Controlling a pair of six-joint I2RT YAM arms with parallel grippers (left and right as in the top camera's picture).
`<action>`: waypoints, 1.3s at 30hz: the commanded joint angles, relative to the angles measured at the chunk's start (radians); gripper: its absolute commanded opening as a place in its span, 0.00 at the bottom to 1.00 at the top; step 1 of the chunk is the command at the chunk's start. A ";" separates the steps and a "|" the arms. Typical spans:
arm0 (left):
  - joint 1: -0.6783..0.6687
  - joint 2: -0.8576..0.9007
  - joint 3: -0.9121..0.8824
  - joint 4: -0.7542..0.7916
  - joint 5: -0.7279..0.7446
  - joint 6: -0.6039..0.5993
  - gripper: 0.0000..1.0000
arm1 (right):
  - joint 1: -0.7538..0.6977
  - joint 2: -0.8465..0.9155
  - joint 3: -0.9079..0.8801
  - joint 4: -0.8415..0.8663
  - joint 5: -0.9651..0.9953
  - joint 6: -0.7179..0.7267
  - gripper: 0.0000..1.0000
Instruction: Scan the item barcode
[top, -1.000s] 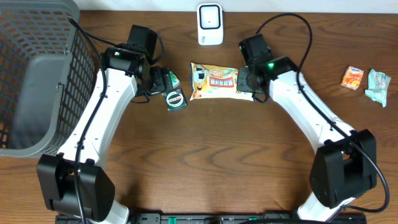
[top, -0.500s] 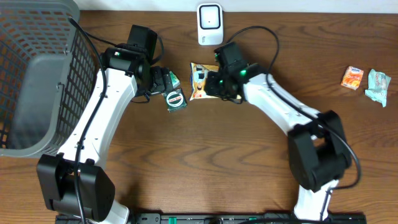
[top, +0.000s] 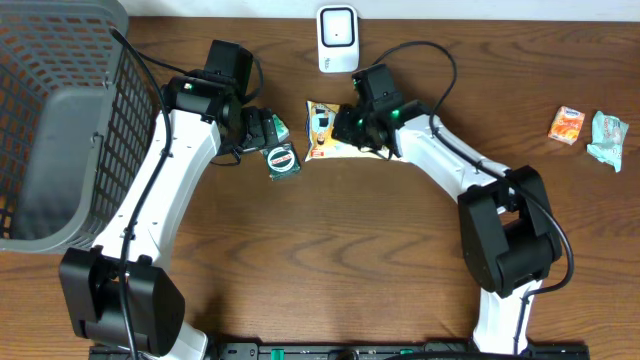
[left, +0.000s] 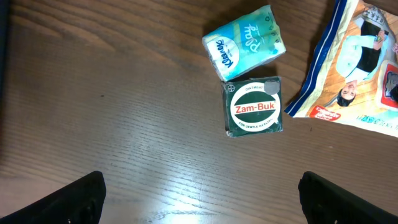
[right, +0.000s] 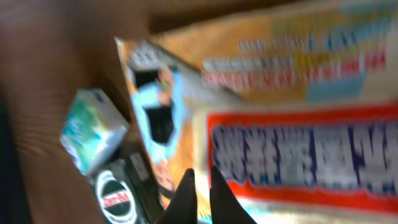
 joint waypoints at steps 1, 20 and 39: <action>0.002 0.000 0.008 -0.003 -0.011 0.005 0.97 | 0.000 0.001 0.006 0.071 -0.009 0.002 0.01; 0.002 0.000 0.008 -0.003 -0.011 0.005 0.98 | 0.046 0.068 0.006 -0.192 0.201 -0.099 0.01; 0.002 0.000 0.008 -0.003 -0.011 0.005 0.98 | -0.012 -0.231 0.006 -0.412 0.279 -0.201 0.01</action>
